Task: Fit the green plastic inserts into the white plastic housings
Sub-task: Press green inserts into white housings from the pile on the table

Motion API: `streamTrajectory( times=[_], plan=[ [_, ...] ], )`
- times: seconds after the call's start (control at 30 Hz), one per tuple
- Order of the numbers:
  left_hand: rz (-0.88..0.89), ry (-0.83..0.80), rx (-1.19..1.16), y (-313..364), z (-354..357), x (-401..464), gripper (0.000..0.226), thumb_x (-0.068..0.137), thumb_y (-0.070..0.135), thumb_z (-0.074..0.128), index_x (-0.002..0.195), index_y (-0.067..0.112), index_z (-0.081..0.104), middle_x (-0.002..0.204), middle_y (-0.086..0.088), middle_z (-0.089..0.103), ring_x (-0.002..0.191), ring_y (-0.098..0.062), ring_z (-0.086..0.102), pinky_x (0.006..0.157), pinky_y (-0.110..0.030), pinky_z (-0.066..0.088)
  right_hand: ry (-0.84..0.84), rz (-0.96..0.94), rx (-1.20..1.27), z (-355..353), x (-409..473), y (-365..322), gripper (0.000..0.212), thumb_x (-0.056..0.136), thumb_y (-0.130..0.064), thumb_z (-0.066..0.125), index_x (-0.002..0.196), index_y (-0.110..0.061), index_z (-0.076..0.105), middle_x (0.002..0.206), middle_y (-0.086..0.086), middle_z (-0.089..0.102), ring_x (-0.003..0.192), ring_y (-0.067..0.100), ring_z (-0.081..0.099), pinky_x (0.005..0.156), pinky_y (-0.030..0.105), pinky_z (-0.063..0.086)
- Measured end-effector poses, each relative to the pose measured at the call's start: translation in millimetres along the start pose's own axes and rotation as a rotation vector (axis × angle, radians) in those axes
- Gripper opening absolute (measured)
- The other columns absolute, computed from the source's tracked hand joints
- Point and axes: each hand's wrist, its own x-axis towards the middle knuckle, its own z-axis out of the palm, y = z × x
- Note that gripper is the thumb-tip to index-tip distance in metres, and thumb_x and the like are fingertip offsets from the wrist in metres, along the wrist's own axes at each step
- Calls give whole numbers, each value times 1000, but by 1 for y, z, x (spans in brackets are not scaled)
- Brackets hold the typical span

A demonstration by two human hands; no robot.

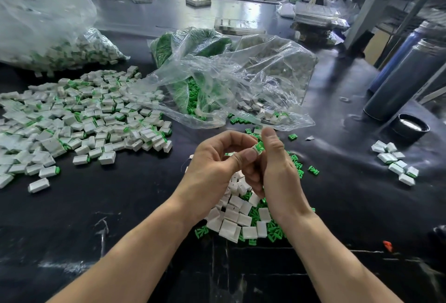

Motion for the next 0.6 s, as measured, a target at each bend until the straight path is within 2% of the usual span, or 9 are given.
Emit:
streamTrajectory(
  times=[0.1,0.17,0.27,0.4,0.47,0.53,0.6],
  plan=[
    [0,-8,-31,-2,1,0,6,89,12,70,95,10,70,99,-28,68,78,-23,64,77,-34,59,-12,-2,-9,1,0,1,67,103,-64,28,51,-41,64,50,-14,35,44,4,30,41,17,28],
    [-2,-19,-41,-2,2,0,3,93,5,68,95,8,69,91,-19,68,75,-21,64,75,-33,59,-7,-6,4,1,2,3,65,103,-61,29,50,-38,60,50,-14,32,44,5,27,42,18,26],
    [4,-22,-53,-2,4,0,7,93,1,64,95,6,68,93,-12,69,77,-18,64,75,-30,57,48,-12,-3,2,4,6,58,100,-58,34,51,-33,53,52,-14,31,47,6,28,44,22,28],
    [37,-41,-83,1,6,-1,10,93,-5,62,95,3,67,91,-8,69,78,-16,65,73,-23,55,106,-94,-76,5,4,10,59,99,-58,33,67,-15,58,56,-12,37,55,11,34,54,43,31],
    [49,-34,-106,3,6,-1,7,91,-1,65,94,4,68,93,-12,68,82,-21,63,75,-23,56,124,-141,-170,6,4,10,61,101,-57,31,77,-11,63,55,-11,38,54,11,35,54,49,33],
    [49,-21,-113,3,4,-2,6,88,3,66,93,4,68,92,-13,68,83,-23,62,77,-24,57,113,-160,-198,8,4,10,60,104,-57,29,79,-20,70,54,-12,43,53,8,39,51,45,36],
    [40,1,-96,3,1,-1,6,91,0,65,94,3,69,89,-10,69,82,-19,64,77,-24,56,70,-167,-100,10,4,9,56,106,-53,31,75,-30,72,53,-17,46,50,0,41,49,28,37]
  ],
)
